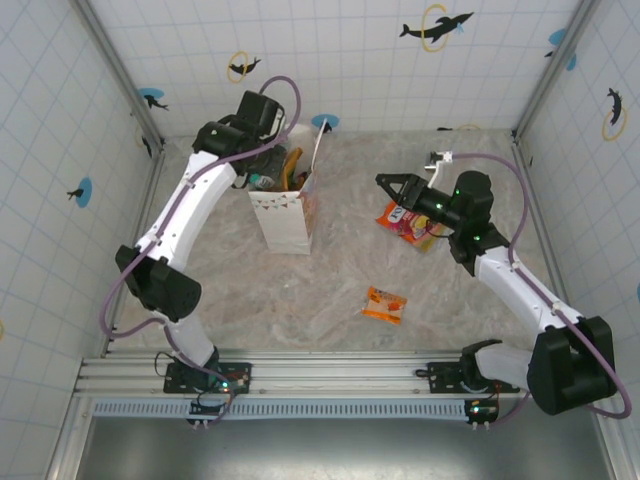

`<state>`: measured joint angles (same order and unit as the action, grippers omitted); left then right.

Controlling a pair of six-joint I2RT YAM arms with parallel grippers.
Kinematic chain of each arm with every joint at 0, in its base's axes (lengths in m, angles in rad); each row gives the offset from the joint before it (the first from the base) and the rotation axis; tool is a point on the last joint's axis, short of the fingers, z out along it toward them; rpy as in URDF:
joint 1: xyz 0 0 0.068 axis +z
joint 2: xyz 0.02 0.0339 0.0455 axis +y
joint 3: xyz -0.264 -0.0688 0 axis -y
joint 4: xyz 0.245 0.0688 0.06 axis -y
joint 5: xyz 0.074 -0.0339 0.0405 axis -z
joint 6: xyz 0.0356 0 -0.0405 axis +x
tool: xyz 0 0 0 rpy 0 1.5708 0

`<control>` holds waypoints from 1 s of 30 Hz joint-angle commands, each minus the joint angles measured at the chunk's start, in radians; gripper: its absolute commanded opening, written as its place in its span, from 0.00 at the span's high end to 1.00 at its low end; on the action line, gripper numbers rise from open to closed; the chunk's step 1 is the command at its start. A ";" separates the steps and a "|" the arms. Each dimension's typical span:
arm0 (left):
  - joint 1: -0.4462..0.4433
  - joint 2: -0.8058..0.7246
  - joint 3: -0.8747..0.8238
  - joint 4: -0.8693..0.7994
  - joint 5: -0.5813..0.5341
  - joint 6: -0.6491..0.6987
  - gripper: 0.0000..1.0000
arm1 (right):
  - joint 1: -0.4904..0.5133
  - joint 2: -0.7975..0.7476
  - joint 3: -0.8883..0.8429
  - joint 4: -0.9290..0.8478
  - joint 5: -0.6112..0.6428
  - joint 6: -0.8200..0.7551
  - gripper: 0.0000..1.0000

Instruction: Place the snacks into the paper bag

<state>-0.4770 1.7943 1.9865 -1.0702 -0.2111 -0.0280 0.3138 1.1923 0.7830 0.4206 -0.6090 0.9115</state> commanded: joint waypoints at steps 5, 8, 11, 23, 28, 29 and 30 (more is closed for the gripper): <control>-0.002 0.061 0.038 -0.011 -0.046 -0.022 0.99 | -0.008 -0.037 -0.024 0.010 -0.003 -0.010 0.48; -0.002 0.077 0.053 -0.011 -0.067 -0.024 0.98 | -0.010 -0.036 -0.022 0.006 -0.004 -0.011 0.47; -0.001 0.089 0.062 -0.009 -0.082 -0.027 0.96 | -0.010 -0.036 -0.025 0.006 -0.003 -0.012 0.48; -0.001 0.048 0.092 0.063 0.045 -0.060 0.64 | -0.017 -0.034 -0.013 -0.005 -0.007 -0.012 0.47; -0.002 -0.003 0.077 0.114 0.125 -0.087 0.62 | -0.016 -0.050 -0.016 -0.024 -0.005 -0.014 0.47; -0.001 -0.011 0.074 0.121 0.141 -0.091 0.62 | -0.016 -0.054 -0.017 -0.031 -0.004 -0.017 0.47; -0.002 -0.023 0.067 0.131 0.166 -0.097 0.62 | -0.016 -0.057 -0.016 -0.043 -0.001 -0.020 0.47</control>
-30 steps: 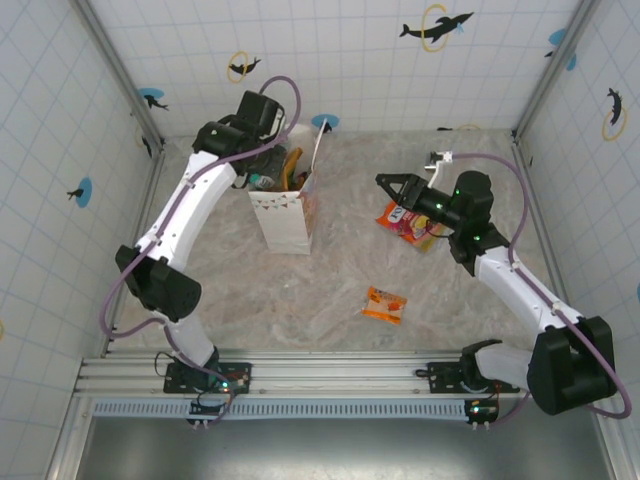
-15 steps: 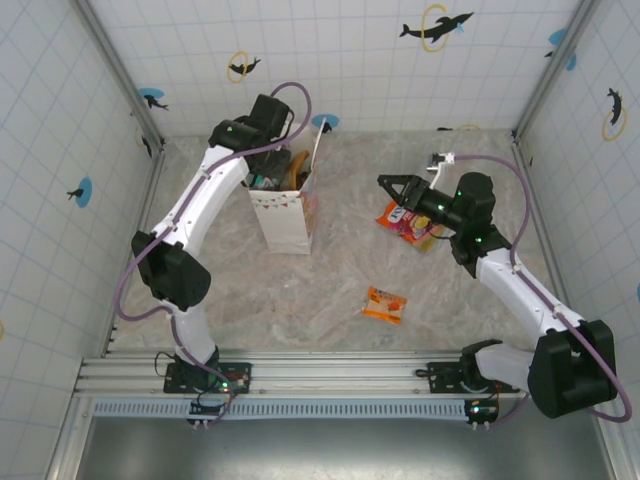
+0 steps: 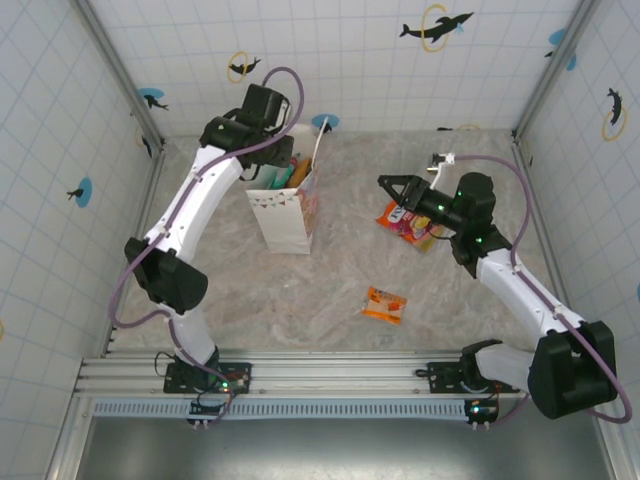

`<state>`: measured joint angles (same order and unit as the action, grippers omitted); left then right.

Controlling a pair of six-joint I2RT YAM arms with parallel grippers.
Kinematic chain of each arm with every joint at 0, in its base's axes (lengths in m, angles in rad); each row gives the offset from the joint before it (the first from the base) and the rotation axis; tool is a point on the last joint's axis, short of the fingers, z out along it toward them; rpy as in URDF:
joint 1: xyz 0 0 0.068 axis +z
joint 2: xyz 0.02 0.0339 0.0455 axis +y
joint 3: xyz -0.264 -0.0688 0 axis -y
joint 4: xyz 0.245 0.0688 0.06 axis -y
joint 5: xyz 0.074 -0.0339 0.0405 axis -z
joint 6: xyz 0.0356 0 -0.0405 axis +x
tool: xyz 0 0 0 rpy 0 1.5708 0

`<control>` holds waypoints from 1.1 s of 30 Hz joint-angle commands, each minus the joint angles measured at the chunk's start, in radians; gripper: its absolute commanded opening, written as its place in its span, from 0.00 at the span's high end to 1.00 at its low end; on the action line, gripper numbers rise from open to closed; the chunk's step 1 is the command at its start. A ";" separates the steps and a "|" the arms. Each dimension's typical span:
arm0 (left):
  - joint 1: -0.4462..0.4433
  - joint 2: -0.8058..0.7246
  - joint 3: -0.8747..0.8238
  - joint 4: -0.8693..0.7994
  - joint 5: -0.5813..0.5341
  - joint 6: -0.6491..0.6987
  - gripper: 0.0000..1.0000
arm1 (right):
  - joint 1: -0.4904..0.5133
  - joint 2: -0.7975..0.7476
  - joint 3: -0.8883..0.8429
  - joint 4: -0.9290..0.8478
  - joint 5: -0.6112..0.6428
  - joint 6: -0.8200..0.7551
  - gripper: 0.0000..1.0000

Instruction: Place the snacks into the paper bag

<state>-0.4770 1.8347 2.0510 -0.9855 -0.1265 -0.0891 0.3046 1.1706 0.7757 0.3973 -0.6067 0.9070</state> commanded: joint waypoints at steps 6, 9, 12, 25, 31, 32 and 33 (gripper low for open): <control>-0.001 -0.210 -0.187 0.218 0.280 -0.084 0.61 | -0.012 -0.060 0.029 -0.254 0.055 -0.123 0.47; -0.002 -0.316 -0.373 0.361 0.382 -0.125 0.61 | -0.031 -0.070 0.030 -0.383 0.088 -0.175 0.47; -0.002 -0.398 -0.518 0.472 0.469 -0.166 0.60 | -0.058 -0.068 0.033 -0.498 0.114 -0.227 0.47; -0.002 -0.522 -0.801 0.788 0.732 -0.334 0.58 | -0.313 0.133 0.007 -0.759 0.181 -0.422 0.46; -0.001 -0.504 -0.795 0.779 0.729 -0.338 0.59 | -0.335 0.300 0.040 -0.715 0.182 -0.445 0.40; -0.002 -0.502 -0.795 0.780 0.728 -0.340 0.59 | -0.337 0.323 0.047 -0.704 0.181 -0.451 0.40; -0.002 -0.499 -0.795 0.782 0.730 -0.341 0.59 | -0.337 0.344 0.055 -0.703 0.193 -0.459 0.39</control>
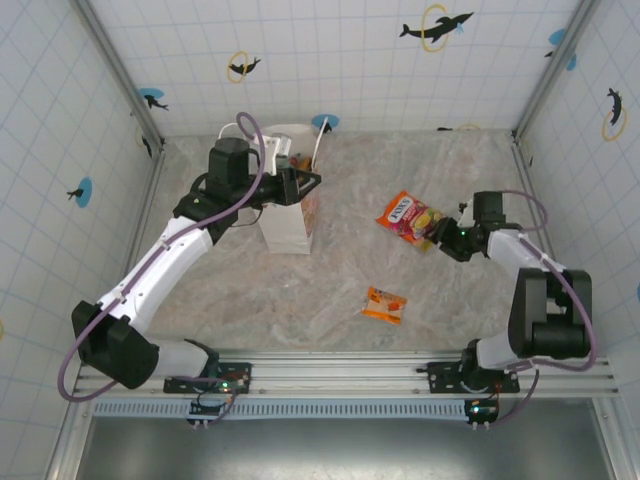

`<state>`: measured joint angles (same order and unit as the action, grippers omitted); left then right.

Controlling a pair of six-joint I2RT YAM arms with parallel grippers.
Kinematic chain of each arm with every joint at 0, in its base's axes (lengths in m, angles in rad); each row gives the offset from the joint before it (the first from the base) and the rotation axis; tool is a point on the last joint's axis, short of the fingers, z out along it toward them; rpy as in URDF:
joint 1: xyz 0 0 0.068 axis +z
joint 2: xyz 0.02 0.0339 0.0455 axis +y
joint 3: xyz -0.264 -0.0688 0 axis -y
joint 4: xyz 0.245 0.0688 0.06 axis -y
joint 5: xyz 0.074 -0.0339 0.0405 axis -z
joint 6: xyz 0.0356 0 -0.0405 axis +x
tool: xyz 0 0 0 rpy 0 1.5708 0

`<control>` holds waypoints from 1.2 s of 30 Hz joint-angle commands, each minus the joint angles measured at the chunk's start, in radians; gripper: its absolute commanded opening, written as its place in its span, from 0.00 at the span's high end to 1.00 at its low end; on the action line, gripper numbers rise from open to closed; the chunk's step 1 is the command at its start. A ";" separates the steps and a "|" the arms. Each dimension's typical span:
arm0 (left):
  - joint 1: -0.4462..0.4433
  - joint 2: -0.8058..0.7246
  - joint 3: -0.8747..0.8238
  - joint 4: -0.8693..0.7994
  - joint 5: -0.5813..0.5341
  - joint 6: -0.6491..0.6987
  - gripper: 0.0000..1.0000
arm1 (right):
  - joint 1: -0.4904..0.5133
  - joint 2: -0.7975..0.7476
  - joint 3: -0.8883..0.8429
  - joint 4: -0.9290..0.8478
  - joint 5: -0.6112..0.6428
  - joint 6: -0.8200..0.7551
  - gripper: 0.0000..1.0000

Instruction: Place the snacks into the paper bag

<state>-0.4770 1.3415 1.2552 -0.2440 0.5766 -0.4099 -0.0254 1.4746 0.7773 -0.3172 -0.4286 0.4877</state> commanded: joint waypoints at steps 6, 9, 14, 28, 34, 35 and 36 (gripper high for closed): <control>-0.002 0.016 0.013 0.049 0.029 -0.031 0.59 | -0.008 0.127 0.082 0.053 0.053 -0.059 0.38; -0.002 0.031 0.027 0.043 0.031 -0.031 0.59 | -0.008 0.167 0.084 0.094 -0.007 -0.047 0.39; -0.002 0.054 0.055 0.038 0.040 -0.033 0.59 | -0.010 0.219 0.092 0.139 -0.016 -0.056 0.41; -0.002 0.065 0.091 0.005 0.019 -0.021 0.60 | -0.013 0.214 0.073 0.238 -0.099 -0.109 0.97; -0.001 0.062 0.124 -0.078 -0.032 0.070 0.60 | 0.007 0.055 0.074 0.149 -0.050 -0.216 1.00; -0.002 0.061 0.126 -0.086 -0.031 0.087 0.59 | 0.018 0.021 0.078 0.125 -0.028 -0.246 1.00; -0.002 0.059 0.129 -0.091 -0.017 0.103 0.59 | 0.027 -0.006 0.083 0.100 -0.006 -0.275 1.00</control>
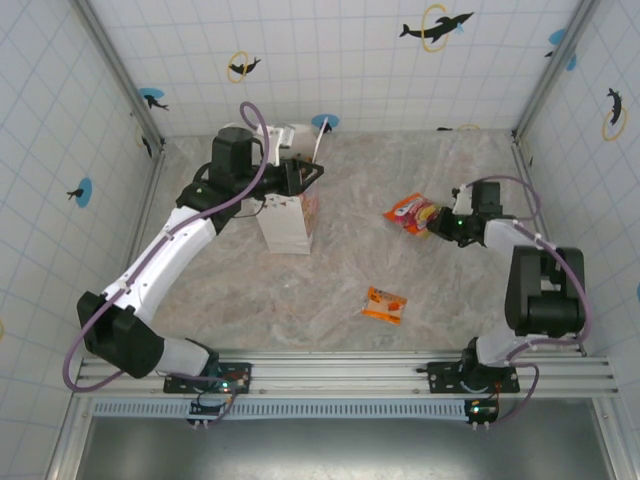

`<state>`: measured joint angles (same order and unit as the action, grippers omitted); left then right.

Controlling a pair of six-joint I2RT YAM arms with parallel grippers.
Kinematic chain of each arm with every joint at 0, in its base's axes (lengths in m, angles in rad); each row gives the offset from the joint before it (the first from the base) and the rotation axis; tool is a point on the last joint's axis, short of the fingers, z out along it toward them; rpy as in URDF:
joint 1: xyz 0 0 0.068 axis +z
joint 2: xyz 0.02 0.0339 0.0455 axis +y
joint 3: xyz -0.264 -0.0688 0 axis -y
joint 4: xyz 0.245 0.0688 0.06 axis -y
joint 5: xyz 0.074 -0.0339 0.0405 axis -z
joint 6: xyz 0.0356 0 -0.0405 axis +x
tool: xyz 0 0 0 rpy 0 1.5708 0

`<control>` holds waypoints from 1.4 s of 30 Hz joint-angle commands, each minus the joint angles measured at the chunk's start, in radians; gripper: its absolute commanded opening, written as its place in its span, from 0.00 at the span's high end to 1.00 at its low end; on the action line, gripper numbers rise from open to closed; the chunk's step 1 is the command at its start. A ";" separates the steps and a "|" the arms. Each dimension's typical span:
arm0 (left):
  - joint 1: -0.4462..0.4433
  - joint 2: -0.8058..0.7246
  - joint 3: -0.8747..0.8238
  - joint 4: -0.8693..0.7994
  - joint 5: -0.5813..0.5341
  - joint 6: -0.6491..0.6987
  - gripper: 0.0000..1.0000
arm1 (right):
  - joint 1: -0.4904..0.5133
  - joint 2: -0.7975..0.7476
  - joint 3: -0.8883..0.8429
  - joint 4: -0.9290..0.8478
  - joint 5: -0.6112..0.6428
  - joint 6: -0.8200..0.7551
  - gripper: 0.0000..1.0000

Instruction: Place the snacks into the paper bag

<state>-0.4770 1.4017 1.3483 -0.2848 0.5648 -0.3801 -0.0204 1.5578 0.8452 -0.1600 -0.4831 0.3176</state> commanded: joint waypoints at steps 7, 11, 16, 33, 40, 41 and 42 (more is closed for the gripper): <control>-0.047 -0.042 0.026 -0.056 0.038 0.234 0.56 | 0.062 -0.269 0.089 -0.187 0.067 -0.229 1.00; -0.127 -0.105 -0.042 -0.036 -0.073 0.443 0.55 | 0.063 -0.306 0.164 -0.251 -0.026 -0.119 1.00; -0.245 -0.154 -0.135 0.020 -0.247 0.668 0.52 | 0.096 -0.334 0.229 -0.309 -0.149 0.045 1.00; -0.412 -0.030 -0.266 0.165 -0.344 0.940 0.40 | 0.354 -0.464 0.244 -0.365 -0.207 0.350 1.00; -0.416 -0.007 -0.277 0.172 -0.328 0.988 0.38 | 0.373 -0.486 0.238 -0.354 -0.250 0.389 1.00; -0.416 -0.004 -0.276 0.178 -0.333 0.991 0.38 | 0.375 -0.488 0.237 -0.354 -0.253 0.390 1.00; -0.416 0.000 -0.276 0.184 -0.336 0.992 0.38 | 0.376 -0.489 0.236 -0.354 -0.257 0.394 1.00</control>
<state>-0.8860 1.3884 1.0740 -0.1390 0.2199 0.5690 0.3462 1.0962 1.0706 -0.5560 -0.6907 0.6899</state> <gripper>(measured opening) 0.616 0.042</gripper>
